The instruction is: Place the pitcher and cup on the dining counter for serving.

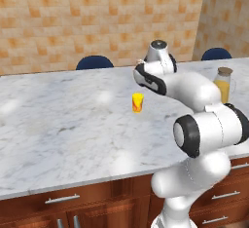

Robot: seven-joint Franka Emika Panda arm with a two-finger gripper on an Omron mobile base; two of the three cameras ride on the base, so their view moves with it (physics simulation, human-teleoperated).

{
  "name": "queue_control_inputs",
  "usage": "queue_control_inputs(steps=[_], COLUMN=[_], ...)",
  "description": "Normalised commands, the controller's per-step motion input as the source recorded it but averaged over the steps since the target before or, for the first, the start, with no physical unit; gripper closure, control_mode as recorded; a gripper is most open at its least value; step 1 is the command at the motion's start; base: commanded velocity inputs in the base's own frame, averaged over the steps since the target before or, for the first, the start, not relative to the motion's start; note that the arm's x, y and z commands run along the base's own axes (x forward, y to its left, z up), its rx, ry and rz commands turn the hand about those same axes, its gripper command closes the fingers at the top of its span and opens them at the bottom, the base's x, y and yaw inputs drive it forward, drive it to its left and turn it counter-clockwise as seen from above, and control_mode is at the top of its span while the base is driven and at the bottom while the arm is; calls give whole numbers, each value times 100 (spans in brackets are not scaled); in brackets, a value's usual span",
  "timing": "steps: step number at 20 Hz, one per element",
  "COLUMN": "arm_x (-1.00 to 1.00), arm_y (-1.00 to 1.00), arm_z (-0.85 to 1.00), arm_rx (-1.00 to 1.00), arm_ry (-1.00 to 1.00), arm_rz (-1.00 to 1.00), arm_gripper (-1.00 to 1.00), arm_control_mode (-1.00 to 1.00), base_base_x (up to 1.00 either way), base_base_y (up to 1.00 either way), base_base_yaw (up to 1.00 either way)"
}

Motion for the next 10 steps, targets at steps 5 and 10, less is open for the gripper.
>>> queue_control_inputs(steps=[5, 10], arm_x=[-100, -100], arm_y=[0, 0], arm_z=[0, 1], arm_rx=[0, 0], arm_ry=[-29, -22], arm_rz=[3, 4], arm_gripper=[-100, -100], arm_control_mode=[-100, -100], base_base_x=[0, 0], base_base_y=[0, 0], base_base_yaw=[0, 0])
